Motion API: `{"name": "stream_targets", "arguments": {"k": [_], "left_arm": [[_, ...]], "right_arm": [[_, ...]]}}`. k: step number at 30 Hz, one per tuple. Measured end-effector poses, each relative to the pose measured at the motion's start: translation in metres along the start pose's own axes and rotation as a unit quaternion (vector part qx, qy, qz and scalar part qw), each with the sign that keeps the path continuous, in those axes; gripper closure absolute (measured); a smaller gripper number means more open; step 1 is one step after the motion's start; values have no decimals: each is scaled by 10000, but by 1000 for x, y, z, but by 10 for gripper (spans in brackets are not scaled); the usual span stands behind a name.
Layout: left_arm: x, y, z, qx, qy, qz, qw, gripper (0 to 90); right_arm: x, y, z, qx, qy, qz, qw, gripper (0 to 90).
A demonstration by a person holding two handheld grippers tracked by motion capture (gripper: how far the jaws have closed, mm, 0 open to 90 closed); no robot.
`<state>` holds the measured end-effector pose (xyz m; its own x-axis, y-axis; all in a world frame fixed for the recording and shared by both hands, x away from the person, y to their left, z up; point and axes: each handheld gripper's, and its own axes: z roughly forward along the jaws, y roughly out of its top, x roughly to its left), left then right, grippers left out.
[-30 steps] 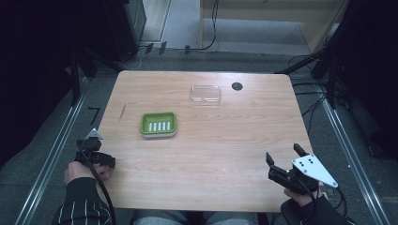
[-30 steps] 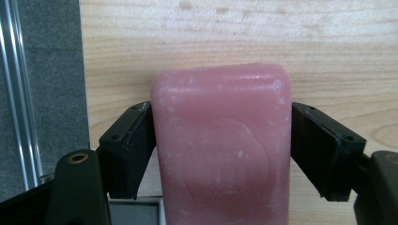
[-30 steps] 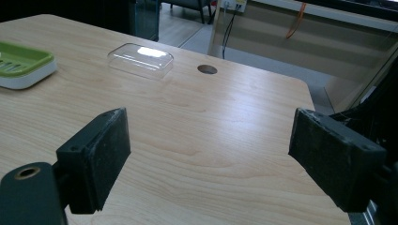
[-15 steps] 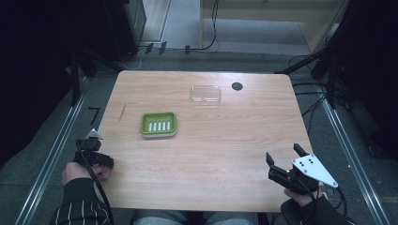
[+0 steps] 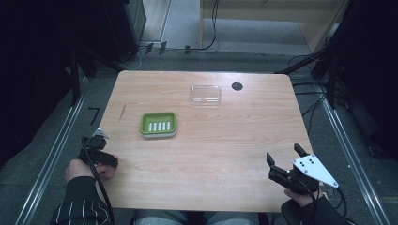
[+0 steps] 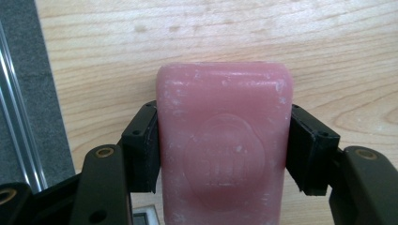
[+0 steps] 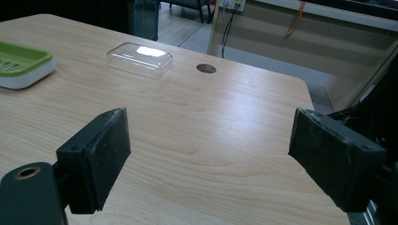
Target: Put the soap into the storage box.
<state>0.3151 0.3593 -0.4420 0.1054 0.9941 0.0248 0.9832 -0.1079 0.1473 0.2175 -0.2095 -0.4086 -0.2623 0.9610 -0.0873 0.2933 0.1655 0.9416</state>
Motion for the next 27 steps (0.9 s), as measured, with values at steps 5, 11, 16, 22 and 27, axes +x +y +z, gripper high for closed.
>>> {"name": "stream_targets", "arguments": {"k": [5,11,16,22,27], "left_arm": [[-5,6,-2,25,-40,142,9999,387],[-11,12,0,154,-64,326,9993,387],[-16,19,-1,179,-73,473,9987,387],[-23,25,-2,220,-150,695,9972,387],[-29,30,-2,236,-150,880,9957,387]], "right_arm": [[-1,-1,-1,-6,-27,-4,10000,138],[-3,-2,-4,2,-61,23,10000,137],[-4,-2,-5,-3,-71,20,10000,137],[-3,-2,-5,14,-72,9,10000,137],[-4,-2,-6,8,-83,8,10000,137]]}}
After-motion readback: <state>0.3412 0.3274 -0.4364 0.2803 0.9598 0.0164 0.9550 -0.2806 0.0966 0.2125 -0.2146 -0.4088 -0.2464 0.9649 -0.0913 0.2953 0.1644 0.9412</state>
